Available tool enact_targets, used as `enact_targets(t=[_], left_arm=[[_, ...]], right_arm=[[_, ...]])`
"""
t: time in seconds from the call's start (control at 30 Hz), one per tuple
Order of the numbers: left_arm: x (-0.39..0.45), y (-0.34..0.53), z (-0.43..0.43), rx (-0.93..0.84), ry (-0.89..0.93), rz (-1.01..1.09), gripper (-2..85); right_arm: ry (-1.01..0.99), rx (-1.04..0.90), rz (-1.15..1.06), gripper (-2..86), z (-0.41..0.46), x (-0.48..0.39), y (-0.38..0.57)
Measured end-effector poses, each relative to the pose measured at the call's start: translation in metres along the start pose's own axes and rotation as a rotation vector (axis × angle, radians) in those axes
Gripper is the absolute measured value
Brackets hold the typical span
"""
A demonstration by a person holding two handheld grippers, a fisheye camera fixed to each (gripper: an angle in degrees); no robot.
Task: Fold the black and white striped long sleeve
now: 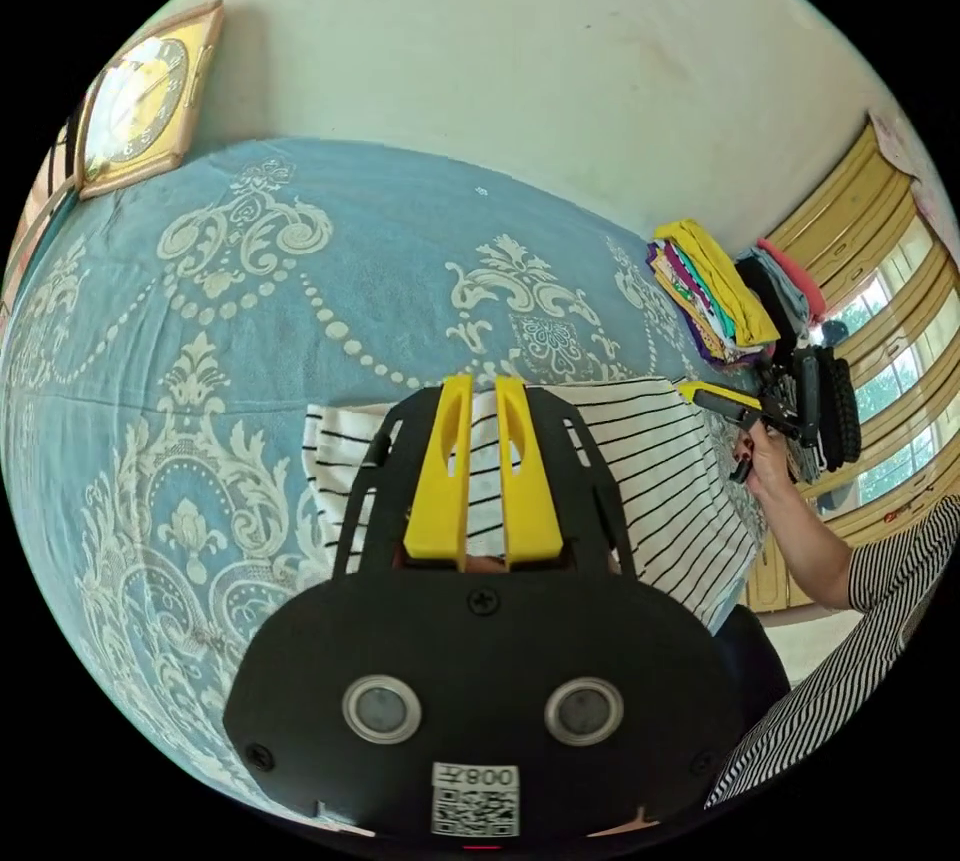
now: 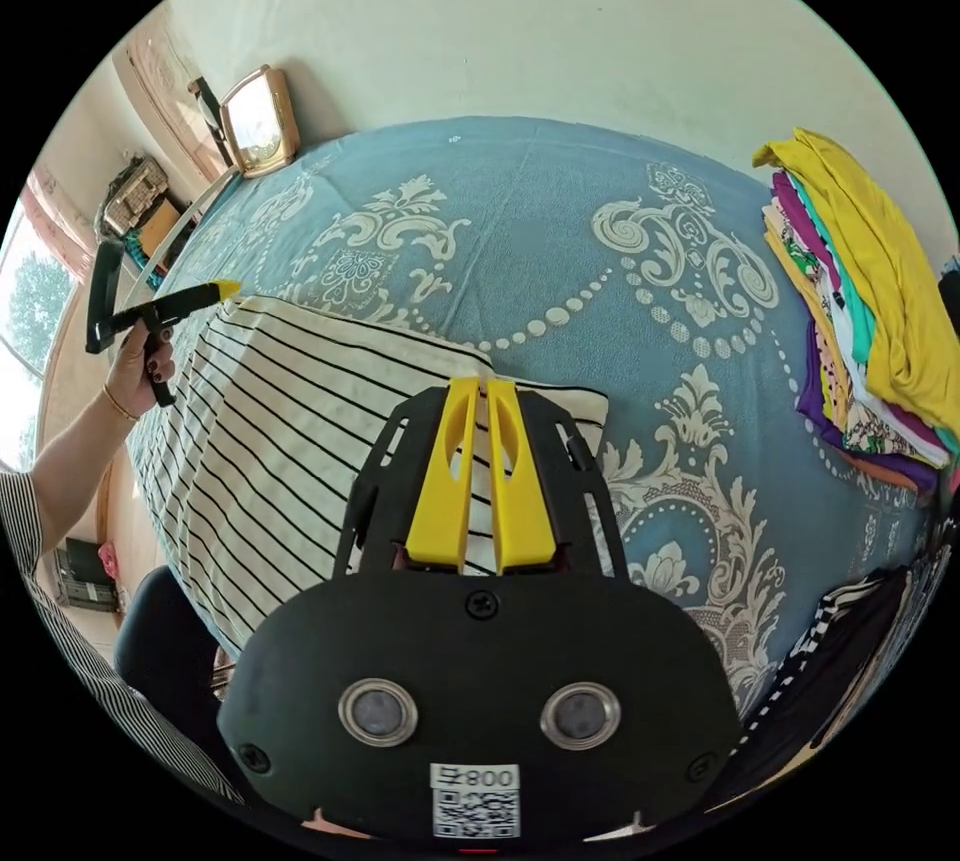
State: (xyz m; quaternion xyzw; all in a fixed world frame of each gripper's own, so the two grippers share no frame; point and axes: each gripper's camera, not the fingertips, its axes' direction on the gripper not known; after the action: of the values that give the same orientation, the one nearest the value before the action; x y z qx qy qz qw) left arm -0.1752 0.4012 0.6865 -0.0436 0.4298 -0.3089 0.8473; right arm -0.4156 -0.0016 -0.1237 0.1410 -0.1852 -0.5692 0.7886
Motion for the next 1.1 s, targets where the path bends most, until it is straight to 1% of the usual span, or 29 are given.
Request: enact_targets(t=[0.07,0.23,0.3,0.37,0.5,0.57,0.7,0.77,0.87,1.03,1.1], left_arm=[[-0.026,0.017,-0.021,0.008,-0.039,-0.047,6.0],[-0.066,0.040,-0.030,-0.063,-0.115,-0.131,6.9],[-0.075,0.043,-0.028,-0.090,-0.126,-0.144,6.1],[-0.084,0.046,-0.033,-0.090,-0.163,-0.156,3.5],[-0.096,0.052,-0.044,-0.092,-0.150,-0.156,1.4],[-0.104,0.058,-0.058,-0.060,-0.132,-0.167,0.8],[-0.122,0.068,-0.077,0.005,-0.109,-0.219,0.5],[-0.138,0.077,-0.078,-0.005,-0.096,-0.269,0.5],[-0.153,0.088,-0.078,-0.010,-0.066,-0.310,0.7],[-0.164,0.107,-0.098,0.033,-0.045,-0.353,1.8],[-0.166,0.117,-0.111,0.061,-0.028,-0.362,2.4]], right_arm=[[0.007,0.032,0.049,0.7,-0.022,0.013,0.009],[0.020,0.056,0.137,1.7,-0.050,0.038,0.028],[0.006,0.042,0.167,2.6,-0.052,0.044,0.029],[0.013,0.016,0.177,3.4,-0.051,0.046,0.025],[0.055,-0.027,0.162,2.1,-0.049,0.040,0.016],[0.066,-0.038,0.143,0.8,-0.058,0.038,0.014],[0.078,0.006,0.151,0.3,-0.086,0.042,0.017],[0.023,0.042,0.192,0.2,-0.101,0.051,0.019],[0.025,0.006,0.202,0.2,-0.100,0.056,0.015],[-0.045,-0.005,0.241,0.4,-0.116,0.069,0.013],[-0.054,0.022,0.264,0.7,-0.131,0.074,0.017]])
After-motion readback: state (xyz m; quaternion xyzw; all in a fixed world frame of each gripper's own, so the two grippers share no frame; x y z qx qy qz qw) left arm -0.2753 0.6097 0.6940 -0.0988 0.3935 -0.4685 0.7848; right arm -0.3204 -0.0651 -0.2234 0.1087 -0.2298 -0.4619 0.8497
